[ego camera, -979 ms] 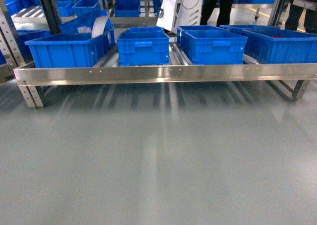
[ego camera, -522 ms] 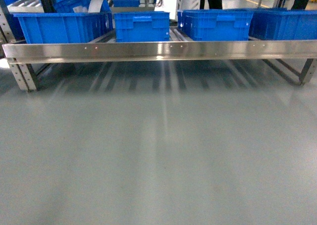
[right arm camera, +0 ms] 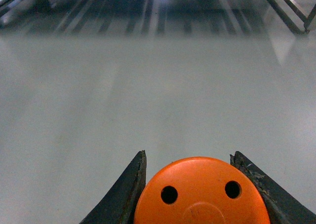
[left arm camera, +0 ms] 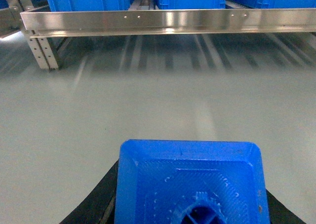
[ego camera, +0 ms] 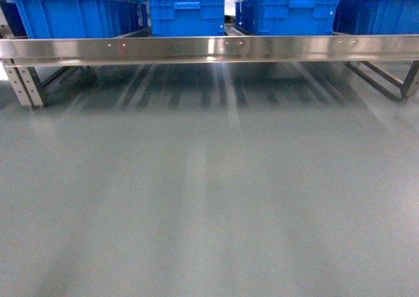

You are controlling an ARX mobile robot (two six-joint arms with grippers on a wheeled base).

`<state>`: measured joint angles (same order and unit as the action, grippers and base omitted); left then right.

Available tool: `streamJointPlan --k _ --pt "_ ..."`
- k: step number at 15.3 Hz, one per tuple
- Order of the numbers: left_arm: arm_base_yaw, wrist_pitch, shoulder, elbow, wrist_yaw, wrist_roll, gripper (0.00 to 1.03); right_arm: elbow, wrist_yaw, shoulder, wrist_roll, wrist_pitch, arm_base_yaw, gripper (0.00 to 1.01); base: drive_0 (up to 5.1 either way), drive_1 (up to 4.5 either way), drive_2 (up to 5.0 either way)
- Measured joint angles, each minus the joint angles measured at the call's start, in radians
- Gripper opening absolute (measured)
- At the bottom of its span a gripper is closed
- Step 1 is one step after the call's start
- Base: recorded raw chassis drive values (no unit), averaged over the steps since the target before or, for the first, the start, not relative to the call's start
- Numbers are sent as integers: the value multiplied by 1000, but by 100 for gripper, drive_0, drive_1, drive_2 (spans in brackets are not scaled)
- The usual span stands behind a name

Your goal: Sort blue parts and orange caps into right shelf containers

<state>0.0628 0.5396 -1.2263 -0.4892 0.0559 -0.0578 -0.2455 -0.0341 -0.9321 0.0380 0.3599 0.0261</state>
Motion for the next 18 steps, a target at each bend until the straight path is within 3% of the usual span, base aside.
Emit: streamJointPlan --k 13,18 --pt "0 0 0 0 0 0 44 0 0 0 0 -1 0 43 0 0 0" --pt "5 2 0 0 -1 0 44 0 -4 0 0 0 0 43 338 51 -497"
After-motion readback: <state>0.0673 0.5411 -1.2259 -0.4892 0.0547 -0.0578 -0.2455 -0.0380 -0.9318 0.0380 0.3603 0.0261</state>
